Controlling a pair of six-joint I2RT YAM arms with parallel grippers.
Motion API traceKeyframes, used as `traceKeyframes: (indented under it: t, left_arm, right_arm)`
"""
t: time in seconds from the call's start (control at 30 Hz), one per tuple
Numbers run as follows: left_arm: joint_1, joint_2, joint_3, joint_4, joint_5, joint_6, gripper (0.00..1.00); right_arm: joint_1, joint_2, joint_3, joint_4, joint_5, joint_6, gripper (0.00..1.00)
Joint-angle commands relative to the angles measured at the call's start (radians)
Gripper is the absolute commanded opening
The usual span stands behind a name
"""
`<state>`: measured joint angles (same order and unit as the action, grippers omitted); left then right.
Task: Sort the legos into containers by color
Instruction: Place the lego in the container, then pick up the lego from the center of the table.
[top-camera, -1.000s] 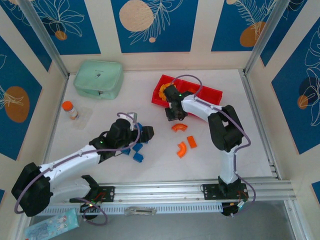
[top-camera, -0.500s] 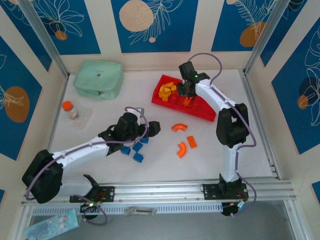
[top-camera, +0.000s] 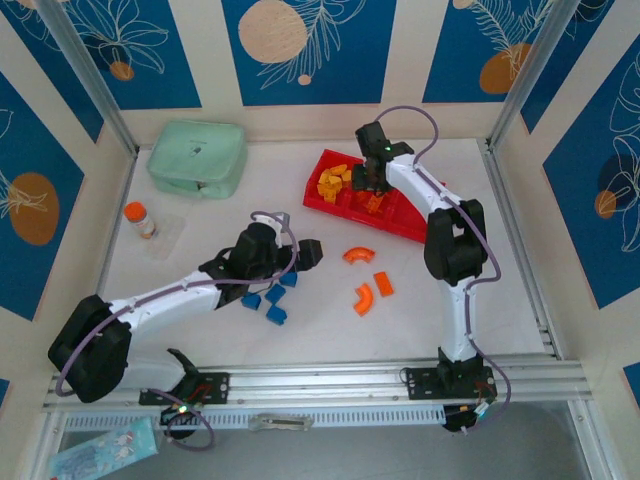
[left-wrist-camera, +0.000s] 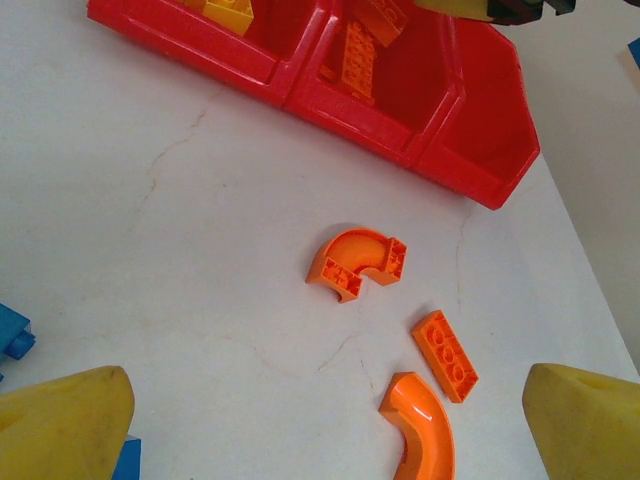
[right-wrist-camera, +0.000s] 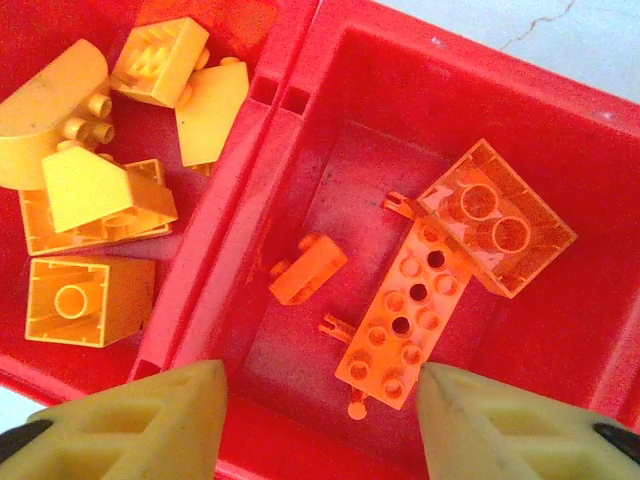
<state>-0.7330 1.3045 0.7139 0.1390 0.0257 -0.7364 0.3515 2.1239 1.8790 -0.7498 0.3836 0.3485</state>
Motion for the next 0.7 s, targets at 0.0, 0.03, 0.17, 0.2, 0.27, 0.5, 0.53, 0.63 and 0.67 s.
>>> traceKeyframes:
  t: [0.0,0.03,0.17,0.2,0.27,0.5,0.53,0.63,0.67]
  left_arm:
    - [0.014,-0.037,0.023,0.013,0.024,-0.015,0.99]
    - [0.014,-0.045,0.018,0.011,0.025,-0.017,0.99]
    - [0.014,-0.08,-0.003,0.002,0.023,-0.022,0.99]
    - [0.014,-0.09,-0.009,0.001,0.024,-0.024,0.99]
    - [0.014,-0.111,-0.026,-0.001,0.025,-0.027,0.99]
    - [0.014,-0.158,-0.072,-0.031,0.032,-0.031,0.99]
    - [0.014,-0.161,-0.077,-0.036,0.038,-0.031,0.99]
    - [0.012,-0.168,-0.1,-0.025,0.052,-0.043,0.99]
    - [0.013,-0.169,-0.11,-0.018,0.057,-0.047,0.99]
  right_arm:
    - [0.014,-0.111,-0.053,-0.004,-0.038,0.011,0.56]
    - [0.023,-0.136,-0.086,0.006,-0.053,0.011,0.57]
    - [0.069,-0.226,-0.197,0.02,-0.048,0.022,0.62]
    - [0.076,-0.242,-0.217,0.017,-0.053,0.028,0.63]
    - [0.096,-0.278,-0.267,0.013,-0.052,0.037,0.65]
    - [0.144,-0.364,-0.408,-0.026,-0.056,0.063,0.71]
    - [0.152,-0.378,-0.429,-0.031,-0.044,0.066,0.71]
    - [0.172,-0.398,-0.489,-0.043,-0.026,0.074,0.73]
    - [0.178,-0.402,-0.506,-0.048,-0.026,0.079,0.73]
